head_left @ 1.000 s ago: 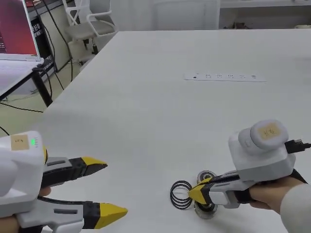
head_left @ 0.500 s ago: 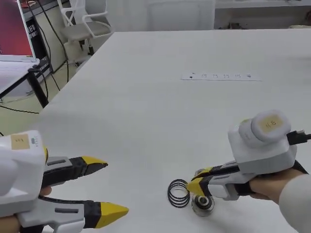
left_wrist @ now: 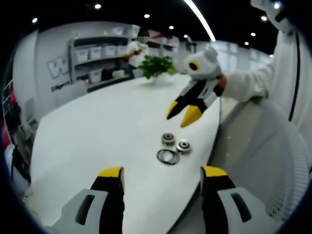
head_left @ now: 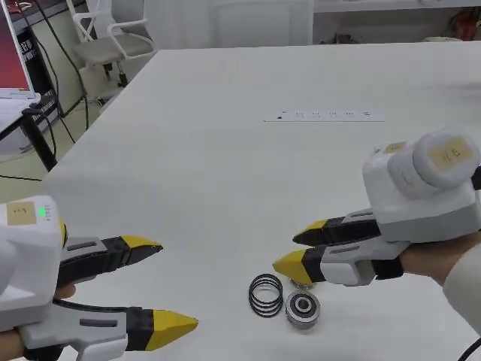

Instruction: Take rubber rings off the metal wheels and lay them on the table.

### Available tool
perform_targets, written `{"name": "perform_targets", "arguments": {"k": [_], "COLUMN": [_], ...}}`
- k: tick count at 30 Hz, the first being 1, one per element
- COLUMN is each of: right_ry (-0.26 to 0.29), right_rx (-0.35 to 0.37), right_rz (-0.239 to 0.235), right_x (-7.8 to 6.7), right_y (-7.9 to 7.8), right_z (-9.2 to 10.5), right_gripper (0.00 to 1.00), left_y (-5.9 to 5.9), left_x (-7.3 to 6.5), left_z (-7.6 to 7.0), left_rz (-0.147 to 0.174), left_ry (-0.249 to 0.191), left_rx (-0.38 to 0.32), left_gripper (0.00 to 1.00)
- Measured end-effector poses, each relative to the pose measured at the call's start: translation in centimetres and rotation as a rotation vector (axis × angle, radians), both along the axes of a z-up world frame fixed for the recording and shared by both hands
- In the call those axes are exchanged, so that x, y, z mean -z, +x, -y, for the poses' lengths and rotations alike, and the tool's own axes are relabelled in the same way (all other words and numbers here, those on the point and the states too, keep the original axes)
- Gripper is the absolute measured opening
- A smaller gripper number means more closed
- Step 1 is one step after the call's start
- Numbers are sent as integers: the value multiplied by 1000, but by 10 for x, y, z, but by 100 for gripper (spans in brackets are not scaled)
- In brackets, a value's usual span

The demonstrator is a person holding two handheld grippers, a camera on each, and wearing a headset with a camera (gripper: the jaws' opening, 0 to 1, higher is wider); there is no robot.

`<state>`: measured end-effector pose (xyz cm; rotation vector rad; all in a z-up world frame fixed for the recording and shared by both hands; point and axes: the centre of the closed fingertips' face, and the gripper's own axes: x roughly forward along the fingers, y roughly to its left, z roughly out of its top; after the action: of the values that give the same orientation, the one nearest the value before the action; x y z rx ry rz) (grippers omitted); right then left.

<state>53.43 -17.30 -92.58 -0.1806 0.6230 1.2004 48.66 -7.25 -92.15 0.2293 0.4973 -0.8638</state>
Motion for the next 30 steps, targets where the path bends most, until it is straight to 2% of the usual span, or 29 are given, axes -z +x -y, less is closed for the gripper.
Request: {"name": "perform_targets", "arguments": {"k": [3,4,6,9,12,14,16,19,22,25,30], "right_ry": [43,71,93,143,158,155,147,176,159,134,72], "right_rx": [34,42,50,90,99,105,117,128,140,146,151], "right_rz": [21,20,32,70,52,53,32,48,76,95,100], "right_x": [-13,-20,-26,-39,-43,-45,-45,-55,-58,-58,-45], "right_y": [6,5,5,3,-5,-8,-12,-15,-14,-14,-17], "right_z": [7,10,15,28,41,49,59,70,79,89,104], "right_gripper": [39,41,46,53,56,58,59,65,72,74,85], "left_y": [0,0,0,0,-1,0,2,3,4,5,5], "left_x": [-2,-3,-4,-5,-5,-7,-10,-13,-13,-11,-9], "left_z": [3,4,6,9,13,15,16,16,15,12,8], "left_rz": [-1,-2,-4,-5,-6,-3,2,12,12,8,5], "left_ry": [-10,-14,-18,-19,-26,-38,-53,-70,-80,-82,-92], "left_rx": [9,12,20,29,45,46,43,37,30,24,7], "left_gripper": [66,67,70,71,73,75,78,77,79,80,83]}}
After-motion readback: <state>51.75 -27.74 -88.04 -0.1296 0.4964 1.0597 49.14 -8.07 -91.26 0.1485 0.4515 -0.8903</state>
